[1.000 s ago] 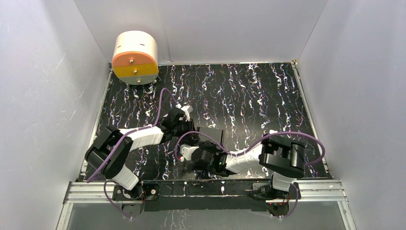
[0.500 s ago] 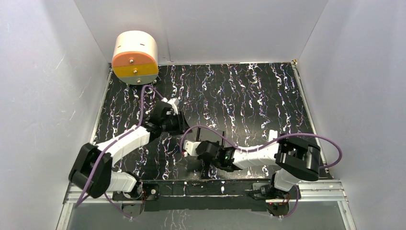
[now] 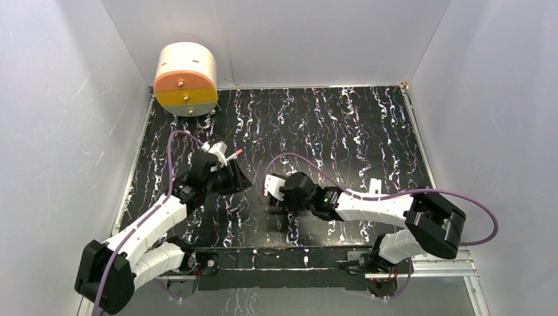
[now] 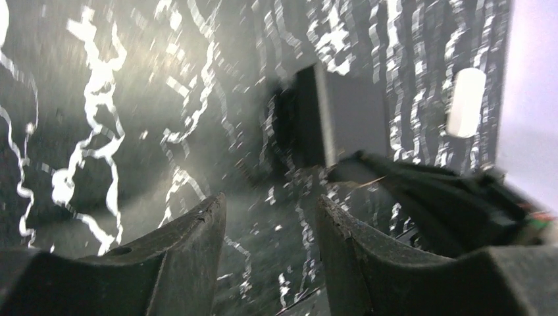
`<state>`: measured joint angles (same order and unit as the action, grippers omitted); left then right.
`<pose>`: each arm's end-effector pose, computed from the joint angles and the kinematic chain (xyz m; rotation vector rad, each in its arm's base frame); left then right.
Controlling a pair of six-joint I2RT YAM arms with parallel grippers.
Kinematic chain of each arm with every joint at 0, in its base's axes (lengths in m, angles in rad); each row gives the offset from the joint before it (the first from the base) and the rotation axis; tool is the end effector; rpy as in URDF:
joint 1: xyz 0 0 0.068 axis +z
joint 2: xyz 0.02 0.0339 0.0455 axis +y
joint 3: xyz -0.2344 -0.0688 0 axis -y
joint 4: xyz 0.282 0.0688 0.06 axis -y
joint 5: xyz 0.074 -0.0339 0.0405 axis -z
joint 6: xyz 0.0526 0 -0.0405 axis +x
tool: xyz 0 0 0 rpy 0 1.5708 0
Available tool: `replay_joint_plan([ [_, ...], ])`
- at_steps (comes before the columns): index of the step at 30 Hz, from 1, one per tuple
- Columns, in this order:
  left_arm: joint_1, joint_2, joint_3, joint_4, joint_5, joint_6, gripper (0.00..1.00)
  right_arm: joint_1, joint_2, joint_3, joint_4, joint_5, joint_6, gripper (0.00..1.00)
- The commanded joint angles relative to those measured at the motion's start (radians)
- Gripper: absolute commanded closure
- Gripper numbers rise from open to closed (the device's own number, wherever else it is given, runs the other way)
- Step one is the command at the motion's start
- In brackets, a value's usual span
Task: Fold the paper box
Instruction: Close the paper box at the center of the board.
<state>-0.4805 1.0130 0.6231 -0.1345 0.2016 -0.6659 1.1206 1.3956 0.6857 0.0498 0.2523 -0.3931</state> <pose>0.2507 -0.1426 0.1978 -0.0762 2.2132 -0.8794 0.1558 0.2921 0.1294 -1.4145 1.6971 0.1228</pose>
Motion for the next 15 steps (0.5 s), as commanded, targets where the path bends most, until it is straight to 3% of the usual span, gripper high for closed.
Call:
replay_joint_plan([
  [1,0.006,-0.073,-0.093,-0.009,0.004,-0.051,0.51,-0.059,-0.03,0.061,-0.042,-0.254,0.09,1.0],
  [7,0.006,-0.135,-0.129,-0.014,-0.001,-0.039,0.53,-0.196,-0.034,0.164,-0.147,-0.508,0.139,1.0],
  [15,0.004,-0.024,-0.171,0.116,0.105,-0.066,0.62,-0.326,0.066,0.326,-0.255,-0.78,0.211,1.0],
])
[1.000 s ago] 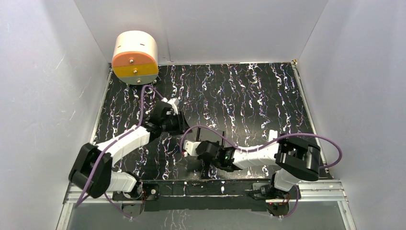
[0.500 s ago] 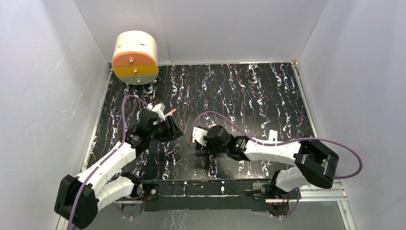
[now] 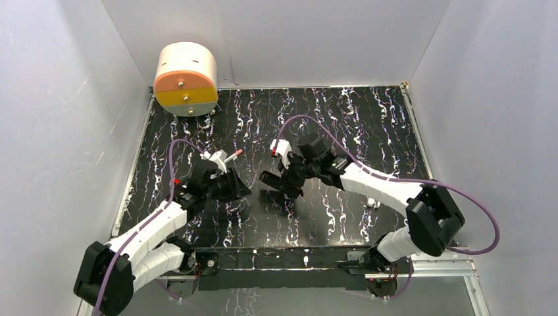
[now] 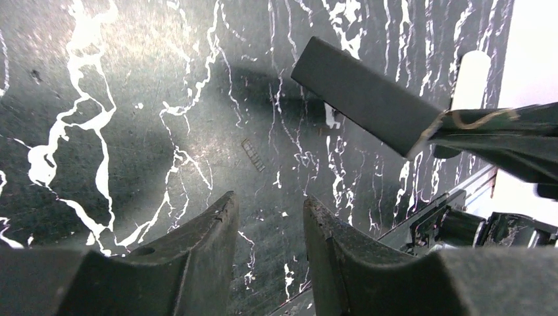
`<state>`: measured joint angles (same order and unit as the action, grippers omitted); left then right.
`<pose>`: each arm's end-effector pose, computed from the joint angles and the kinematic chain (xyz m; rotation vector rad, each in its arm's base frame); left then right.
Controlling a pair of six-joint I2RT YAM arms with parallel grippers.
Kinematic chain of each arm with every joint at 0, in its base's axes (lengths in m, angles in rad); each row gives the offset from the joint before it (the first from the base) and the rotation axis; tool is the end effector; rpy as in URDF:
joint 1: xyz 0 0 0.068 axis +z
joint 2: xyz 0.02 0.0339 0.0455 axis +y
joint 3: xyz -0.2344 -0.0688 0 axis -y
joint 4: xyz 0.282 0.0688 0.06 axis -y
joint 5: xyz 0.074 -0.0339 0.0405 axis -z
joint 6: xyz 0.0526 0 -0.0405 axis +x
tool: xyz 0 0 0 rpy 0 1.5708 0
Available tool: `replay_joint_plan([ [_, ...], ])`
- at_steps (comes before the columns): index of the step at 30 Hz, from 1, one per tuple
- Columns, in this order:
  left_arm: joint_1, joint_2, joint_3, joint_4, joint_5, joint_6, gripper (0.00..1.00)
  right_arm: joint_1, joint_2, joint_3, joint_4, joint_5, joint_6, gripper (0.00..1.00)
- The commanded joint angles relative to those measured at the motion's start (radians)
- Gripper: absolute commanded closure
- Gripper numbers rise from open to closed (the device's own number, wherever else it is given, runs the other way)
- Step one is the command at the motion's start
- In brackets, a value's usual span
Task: Fold the paper box
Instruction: Close the paper box at the center of the board.
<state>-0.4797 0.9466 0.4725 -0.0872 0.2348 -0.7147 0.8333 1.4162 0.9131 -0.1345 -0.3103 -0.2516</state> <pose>0.2314 -0.1342 0.1617 -0.1189 2.2648 -0.9238 0.2299 0.2770 0.1878 -1.3114 1.8327 0.6611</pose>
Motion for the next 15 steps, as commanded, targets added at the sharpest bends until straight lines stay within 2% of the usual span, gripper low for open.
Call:
replay_joint_plan([
  [1,0.003,0.053,-0.018,0.079,0.076,-0.017,0.62,-0.05,0.061,0.121,-0.084,-0.235,0.08,1.0],
  [5,0.001,0.096,0.0,0.138,0.099,-0.007,0.62,-0.078,0.153,0.213,-0.176,-0.284,0.093,1.0],
  [10,-0.002,0.147,-0.005,0.205,0.098,-0.002,0.61,-0.094,0.25,0.259,-0.209,-0.3,0.121,1.0],
  [15,-0.005,0.214,-0.023,0.316,0.11,-0.04,0.62,-0.095,0.28,0.3,-0.238,-0.248,0.129,1.0],
])
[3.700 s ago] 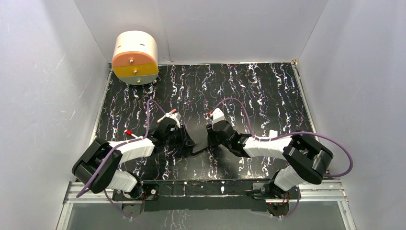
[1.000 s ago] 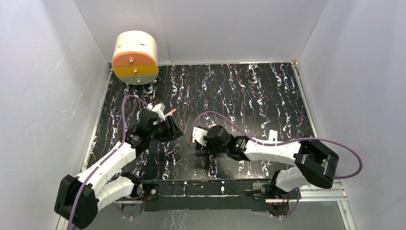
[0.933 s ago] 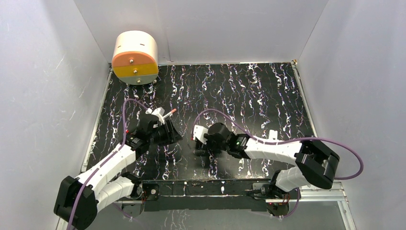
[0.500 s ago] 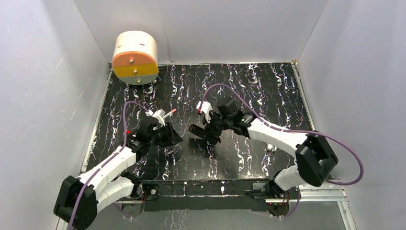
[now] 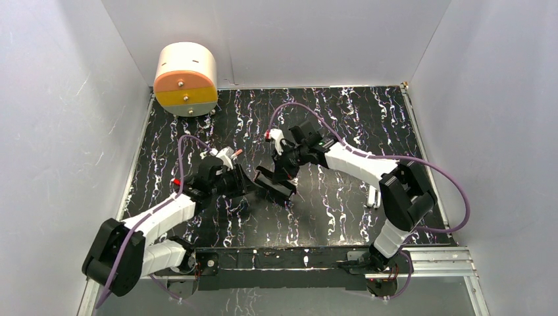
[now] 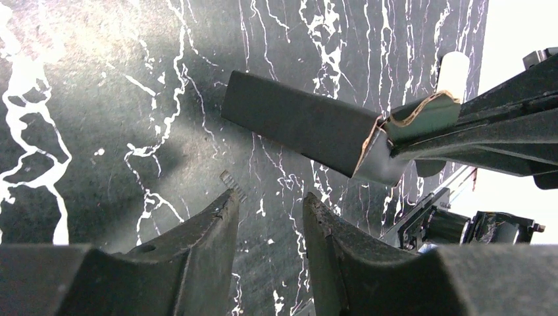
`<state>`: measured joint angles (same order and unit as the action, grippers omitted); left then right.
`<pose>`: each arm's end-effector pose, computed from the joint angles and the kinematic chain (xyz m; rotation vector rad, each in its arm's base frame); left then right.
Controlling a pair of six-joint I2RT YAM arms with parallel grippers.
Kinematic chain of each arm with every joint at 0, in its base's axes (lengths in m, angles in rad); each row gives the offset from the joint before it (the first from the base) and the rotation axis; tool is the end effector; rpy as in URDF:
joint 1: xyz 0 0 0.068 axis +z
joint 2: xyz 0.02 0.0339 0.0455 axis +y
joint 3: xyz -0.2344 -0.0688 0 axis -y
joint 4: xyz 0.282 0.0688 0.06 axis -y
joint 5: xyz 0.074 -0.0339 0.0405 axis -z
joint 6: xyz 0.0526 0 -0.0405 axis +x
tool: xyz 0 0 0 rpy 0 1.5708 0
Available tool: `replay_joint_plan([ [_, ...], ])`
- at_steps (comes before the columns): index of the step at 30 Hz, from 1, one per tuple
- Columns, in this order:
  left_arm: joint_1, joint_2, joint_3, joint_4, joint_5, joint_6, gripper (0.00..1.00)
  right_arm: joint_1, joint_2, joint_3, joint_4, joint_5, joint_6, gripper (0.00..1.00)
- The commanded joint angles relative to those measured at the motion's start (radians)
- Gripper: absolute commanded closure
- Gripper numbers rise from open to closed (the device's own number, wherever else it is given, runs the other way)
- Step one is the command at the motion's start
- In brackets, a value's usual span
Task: Fold the paper box
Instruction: Close the paper box at the center of the board.
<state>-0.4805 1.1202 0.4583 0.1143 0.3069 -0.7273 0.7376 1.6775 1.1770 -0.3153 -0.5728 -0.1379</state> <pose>0.2438 -0.1450 0.1339 -0.0835 2.2690 -1.0092 0.2785 0.2916 0.1778 -1.2792 2.0679 0.9624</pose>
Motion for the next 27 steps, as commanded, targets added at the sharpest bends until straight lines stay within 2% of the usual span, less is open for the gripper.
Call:
replay_joint_plan([
  [1,-0.004,0.059,-0.005,0.134,0.044,-0.036,0.62,0.005,0.014,0.043,-0.06,0.041,0.017,1.0],
  [4,-0.008,0.109,0.01,0.189,0.062,-0.067,0.65,0.021,0.014,0.071,-0.102,0.117,0.013,1.0],
  [10,-0.021,0.18,0.044,0.286,0.074,-0.122,0.7,0.03,0.032,0.059,-0.1,0.173,0.019,1.0],
  [16,-0.026,0.225,0.049,0.324,0.05,-0.134,0.74,0.077,0.068,0.084,-0.126,0.34,-0.004,0.99],
  [18,-0.026,0.246,0.05,0.342,0.049,-0.145,0.75,0.086,0.076,0.095,-0.133,0.377,-0.013,0.92],
  [23,-0.026,0.306,0.066,0.357,0.028,-0.143,0.76,0.107,0.094,0.133,-0.153,0.434,-0.041,0.88],
  [27,-0.027,0.359,0.084,0.383,0.041,-0.162,0.78,0.125,0.124,0.171,-0.185,0.454,-0.048,0.75],
])
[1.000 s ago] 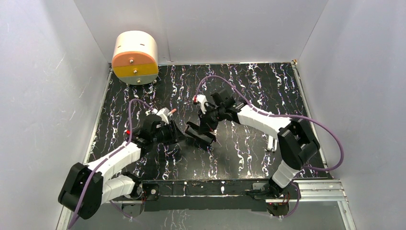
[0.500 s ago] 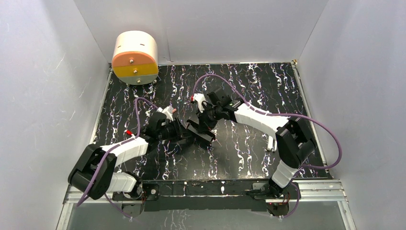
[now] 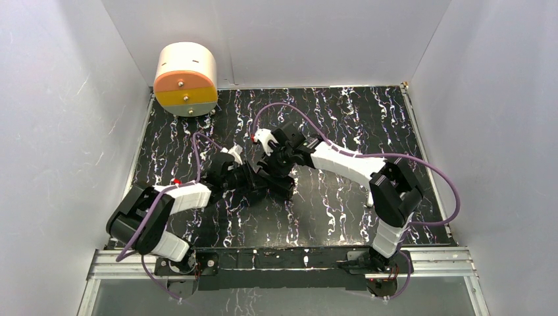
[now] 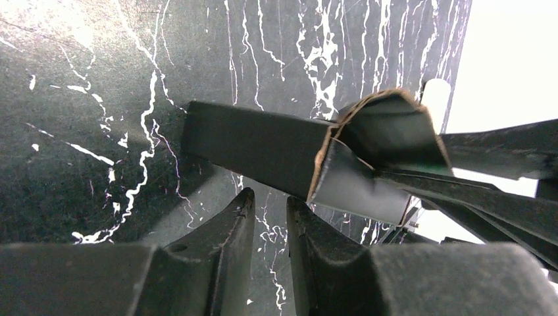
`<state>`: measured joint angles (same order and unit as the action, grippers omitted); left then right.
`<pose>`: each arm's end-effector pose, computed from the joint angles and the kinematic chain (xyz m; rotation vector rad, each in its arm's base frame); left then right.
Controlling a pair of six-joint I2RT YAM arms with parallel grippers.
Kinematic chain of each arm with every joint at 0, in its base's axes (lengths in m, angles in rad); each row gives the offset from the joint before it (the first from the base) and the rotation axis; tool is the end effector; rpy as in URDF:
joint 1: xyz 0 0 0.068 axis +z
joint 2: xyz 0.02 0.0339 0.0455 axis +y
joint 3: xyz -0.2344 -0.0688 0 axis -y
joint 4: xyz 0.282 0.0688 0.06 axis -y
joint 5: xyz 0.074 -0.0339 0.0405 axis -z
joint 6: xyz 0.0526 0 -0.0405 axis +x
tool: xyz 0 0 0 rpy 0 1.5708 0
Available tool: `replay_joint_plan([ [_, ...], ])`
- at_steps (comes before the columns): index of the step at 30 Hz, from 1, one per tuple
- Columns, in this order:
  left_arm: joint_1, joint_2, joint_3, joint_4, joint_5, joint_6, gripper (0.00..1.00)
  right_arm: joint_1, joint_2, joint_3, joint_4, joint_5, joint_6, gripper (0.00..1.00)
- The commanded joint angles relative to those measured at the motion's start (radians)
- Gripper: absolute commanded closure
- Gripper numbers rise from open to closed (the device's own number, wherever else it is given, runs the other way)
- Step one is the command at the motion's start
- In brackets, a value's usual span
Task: Fold the paper box
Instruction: Close the paper box at the center of the board.
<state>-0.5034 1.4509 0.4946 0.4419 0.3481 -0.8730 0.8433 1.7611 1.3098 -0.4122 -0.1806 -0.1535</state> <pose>0.2638 -0.1658 0.0897 -0.1883 2.2754 -1.1502 0.2762 0.3244 0.1791 -1.2609 2.1430 0.5219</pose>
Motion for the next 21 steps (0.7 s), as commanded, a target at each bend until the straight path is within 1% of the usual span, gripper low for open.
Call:
replay_joint_plan([
  [1,-0.003,0.04,0.053,0.055,0.005,-0.016,0.78,0.023,0.044,0.042,-0.092,0.064,-0.032,0.72],
  [8,-0.003,0.052,0.05,0.046,-0.012,-0.006,0.78,0.024,-0.011,0.04,-0.061,0.055,0.001,0.57],
  [12,-0.003,0.052,0.058,0.031,-0.014,0.002,0.78,0.024,-0.037,0.036,-0.035,0.041,0.025,0.55],
  [14,-0.003,0.054,0.062,0.025,-0.018,0.004,0.78,0.025,-0.042,0.037,-0.027,0.025,0.033,0.56],
  [15,-0.003,0.054,0.062,0.022,-0.019,0.005,0.78,0.025,-0.043,0.037,-0.022,0.013,0.037,0.59],
  [16,-0.003,0.054,0.064,0.022,-0.02,0.004,0.78,0.024,-0.043,0.036,-0.016,0.003,0.041,0.65],
  [18,-0.003,0.057,0.07,0.014,-0.022,0.004,0.78,0.025,-0.037,0.037,-0.015,-0.021,0.047,0.79],
  [21,-0.003,0.059,0.077,0.02,-0.021,-0.003,0.78,0.025,-0.026,0.034,-0.011,-0.058,0.057,0.92],
])
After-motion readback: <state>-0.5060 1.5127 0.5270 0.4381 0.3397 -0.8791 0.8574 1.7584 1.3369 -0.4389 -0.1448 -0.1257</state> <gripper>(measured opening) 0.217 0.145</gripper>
